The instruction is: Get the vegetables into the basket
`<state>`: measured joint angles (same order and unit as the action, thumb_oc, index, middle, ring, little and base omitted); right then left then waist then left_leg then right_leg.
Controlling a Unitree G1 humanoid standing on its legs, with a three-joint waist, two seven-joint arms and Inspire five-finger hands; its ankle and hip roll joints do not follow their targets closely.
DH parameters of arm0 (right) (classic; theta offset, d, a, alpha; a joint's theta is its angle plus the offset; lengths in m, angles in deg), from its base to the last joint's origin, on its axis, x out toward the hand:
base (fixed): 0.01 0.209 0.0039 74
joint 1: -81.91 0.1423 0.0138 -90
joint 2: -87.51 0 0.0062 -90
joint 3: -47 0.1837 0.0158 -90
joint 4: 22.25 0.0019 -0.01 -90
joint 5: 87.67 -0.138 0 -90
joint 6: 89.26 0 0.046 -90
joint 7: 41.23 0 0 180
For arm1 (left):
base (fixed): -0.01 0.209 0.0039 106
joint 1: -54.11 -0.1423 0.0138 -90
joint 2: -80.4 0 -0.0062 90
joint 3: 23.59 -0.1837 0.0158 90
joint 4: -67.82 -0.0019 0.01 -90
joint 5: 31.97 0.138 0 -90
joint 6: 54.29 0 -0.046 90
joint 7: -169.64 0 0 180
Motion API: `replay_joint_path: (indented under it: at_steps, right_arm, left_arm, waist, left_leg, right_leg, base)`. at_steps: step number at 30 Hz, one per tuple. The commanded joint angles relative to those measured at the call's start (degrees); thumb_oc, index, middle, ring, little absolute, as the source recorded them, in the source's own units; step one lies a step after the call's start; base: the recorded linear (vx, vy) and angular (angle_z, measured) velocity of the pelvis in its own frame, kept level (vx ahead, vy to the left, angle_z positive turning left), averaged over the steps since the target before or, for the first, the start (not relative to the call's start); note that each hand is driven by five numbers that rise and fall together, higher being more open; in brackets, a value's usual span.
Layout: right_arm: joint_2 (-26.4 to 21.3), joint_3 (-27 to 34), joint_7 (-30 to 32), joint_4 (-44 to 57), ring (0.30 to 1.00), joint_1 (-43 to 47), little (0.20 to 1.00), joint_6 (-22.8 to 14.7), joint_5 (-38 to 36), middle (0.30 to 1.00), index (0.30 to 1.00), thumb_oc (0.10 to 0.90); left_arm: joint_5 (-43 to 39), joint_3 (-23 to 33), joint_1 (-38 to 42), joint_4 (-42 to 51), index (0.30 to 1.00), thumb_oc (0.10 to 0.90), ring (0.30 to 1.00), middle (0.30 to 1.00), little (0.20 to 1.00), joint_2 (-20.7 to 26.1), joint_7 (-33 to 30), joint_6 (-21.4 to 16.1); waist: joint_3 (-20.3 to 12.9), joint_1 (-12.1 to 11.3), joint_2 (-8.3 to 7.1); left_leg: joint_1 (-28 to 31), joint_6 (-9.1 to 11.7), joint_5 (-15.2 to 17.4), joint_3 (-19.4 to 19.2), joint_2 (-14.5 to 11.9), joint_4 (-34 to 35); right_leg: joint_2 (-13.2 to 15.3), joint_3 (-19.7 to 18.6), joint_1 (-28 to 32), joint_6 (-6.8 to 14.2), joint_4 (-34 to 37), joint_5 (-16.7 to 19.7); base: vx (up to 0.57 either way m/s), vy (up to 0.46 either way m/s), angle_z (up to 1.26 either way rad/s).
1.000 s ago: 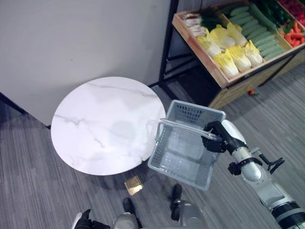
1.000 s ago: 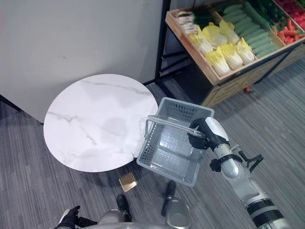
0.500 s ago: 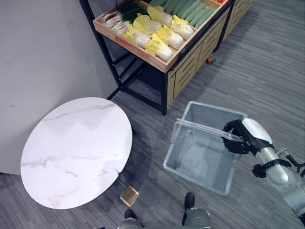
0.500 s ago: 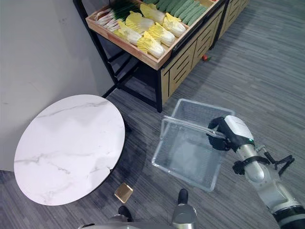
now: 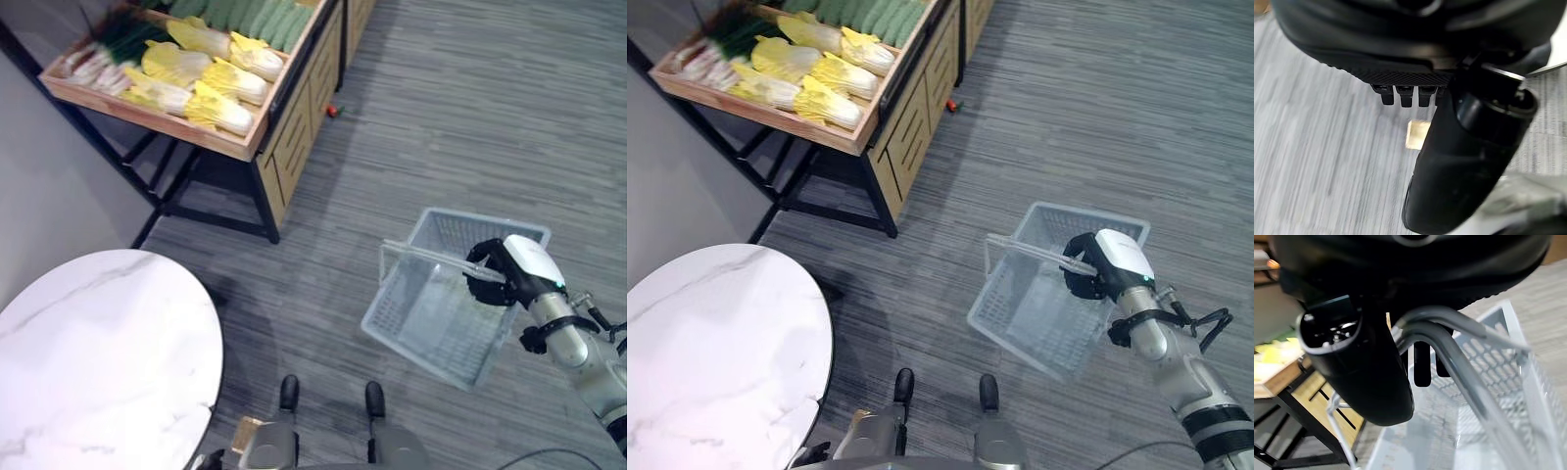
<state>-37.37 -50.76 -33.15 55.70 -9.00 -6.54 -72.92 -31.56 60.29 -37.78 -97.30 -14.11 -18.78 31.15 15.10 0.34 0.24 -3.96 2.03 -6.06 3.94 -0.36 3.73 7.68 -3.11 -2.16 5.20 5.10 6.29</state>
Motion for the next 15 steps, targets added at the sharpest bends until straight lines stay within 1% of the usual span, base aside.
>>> replay_joint_path:
  at_steps: [1,4,5,6,8,9,10,11,12,13,15]
  right_arm:
    - [-2.6,4.9,3.5,6.8,0.3,7.1,0.3,-5.3,-2.5,0.3,0.3,0.4]
    - [-1.1,5.3,3.5,5.8,0.3,6.3,0.3,-4.8,-2.4,0.3,0.3,0.4]
    - [-1.1,5.3,3.6,5.8,0.3,6.3,0.3,-4.8,-2.3,0.3,0.3,0.4]
    - [-0.2,5.5,4.0,3.9,0.3,6.2,0.3,-4.3,-1.8,0.3,0.3,0.4]
    - [0.7,5.6,4.6,1.8,0.3,6.5,0.3,-3.9,-1.5,0.3,0.3,0.4]
    - [0.7,5.6,4.6,1.8,0.3,6.6,0.3,-4.0,-1.5,0.3,0.3,0.4]
    - [1.2,5.6,5.9,-1.2,0.3,7.3,0.3,-3.6,-0.7,0.3,0.3,0.4]
    - [2.2,5.1,6.8,-3.2,0.3,8.7,0.3,-3.5,-0.8,0.3,0.3,0.4]
    - [2.2,5.1,6.9,-3.2,0.3,8.8,0.3,-3.5,-0.8,0.3,0.3,0.4]
    - [2.7,4.7,7.5,-5.1,0.3,9.6,0.3,-3.4,-0.7,0.3,0.3,0.4]
    - [3.4,3.9,7.6,-6.7,0.3,10.6,0.3,-2.8,-0.3,0.3,0.3,0.4]
  left_arm:
    - [0.2,-1.6,-0.7,-3.5,1.0,0.9,1.0,1.0,1.0,1.3,-0.3,0.0]
    - [1.5,-2.1,-0.9,-3.8,1.0,0.9,1.0,1.0,1.0,1.7,0.2,-0.1]
    - [1.5,-2.1,-1.0,-3.8,1.0,0.9,1.0,1.0,1.0,1.8,0.2,-0.1]
    - [1.8,-2.3,-0.8,-3.4,1.0,0.9,1.0,1.0,1.0,2.1,0.4,-0.1]
    - [2.2,-2.2,-0.6,-3.1,1.0,0.9,1.0,1.0,1.0,2.9,0.2,-0.2]
    - [2.2,-2.2,-0.6,-3.1,1.0,0.9,1.0,1.0,1.0,3.0,0.2,-0.2]
    - [3.0,-2.9,0.4,-2.4,1.0,0.9,1.0,1.0,1.0,4.2,-0.3,-0.3]
    - [3.3,-3.3,1.1,-1.7,1.0,0.9,1.0,1.0,1.0,5.3,-0.9,-0.6]
    - [3.3,-3.2,1.1,-1.6,1.0,0.9,1.0,1.0,1.0,5.4,-0.9,-0.6]
    - [3.0,-2.9,1.4,-1.2,1.0,0.9,1.0,1.0,1.0,5.8,-1.3,-0.7]
    - [2.1,-2.2,1.7,-0.1,1.0,0.9,1.0,1.0,1.0,6.3,-1.6,-0.9]
  waist:
    - [-3.4,-2.5,0.74]
    - [-3.8,-1.8,0.31]
    - [-3.8,-2.0,0.26]
    - [-3.8,-1.5,0.07]
    - [-3.6,-1.5,-0.2]
    - [-3.6,-1.6,-0.25]
    - [-3.0,-1.3,-0.33]
    - [-2.5,-1.3,-0.34]
    - [-2.4,-1.3,-0.38]
    - [-2.4,-1.7,-0.64]
    - [-2.5,-1.9,-0.85]
  left_leg:
    - [-1.1,4.3,-0.8,2.4,-4.2,-0.1]
    - [0.6,2.4,1.0,-0.2,-3.3,-0.2]
    - [0.7,2.4,1.0,-0.4,-3.3,-0.2]
    - [1.3,0.9,2.4,-2.2,-2.5,-0.9]
    - [1.8,0.0,3.3,-3.4,-2.0,-1.4]
    - [1.7,0.0,3.4,-3.6,-2.0,-1.5]
    - [2.2,-0.6,3.8,-4.3,-1.9,-1.7]
    - [3.2,-0.8,4.3,-5.7,-2.0,-1.4]
    - [3.3,-0.8,4.3,-5.7,-2.0,-1.3]
    - [4.2,-0.7,4.8,-7.2,-1.9,-0.8]
    - [5.1,-0.2,5.1,-9.0,-2.1,-0.2]
  right_leg:
    - [-2.5,2.9,3.1,2.9,-3.8,-6.5]
    - [-1.1,0.8,2.5,4.2,-4.8,-6.1]
    - [-1.0,0.6,2.5,4.2,-4.8,-6.1]
    - [0.2,-0.6,1.4,5.4,-6.3,-5.8]
    - [0.6,-1.5,-0.1,6.1,-8.5,-5.5]
    - [0.6,-1.7,-0.3,6.1,-8.7,-5.6]
    - [0.3,-2.0,-2.3,6.8,-12.3,-5.5]
    - [1.0,0.6,-4.0,7.2,-13.9,-4.3]
    - [1.0,0.5,-4.0,7.2,-14.0,-4.4]
    - [2.9,4.2,-4.3,7.4,-12.5,-2.3]
    - [5.0,8.4,-4.3,7.3,-8.8,0.9]
  base:
    - [0.08,0.211,-0.41]
    - [0.06,0.227,-0.38]
    - [0.03,0.293,-0.4]
    - [0.02,0.275,-0.4]
    - [0.0,0.221,-0.51]
    - [-0.03,0.161,-0.68]
    - [-0.03,0.184,-0.51]
    - [-0.03,0.183,-0.36]
    - [-0.02,0.085,-0.59]
    - [0.01,-0.007,-0.81]
    - [0.02,-0.053,-0.75]
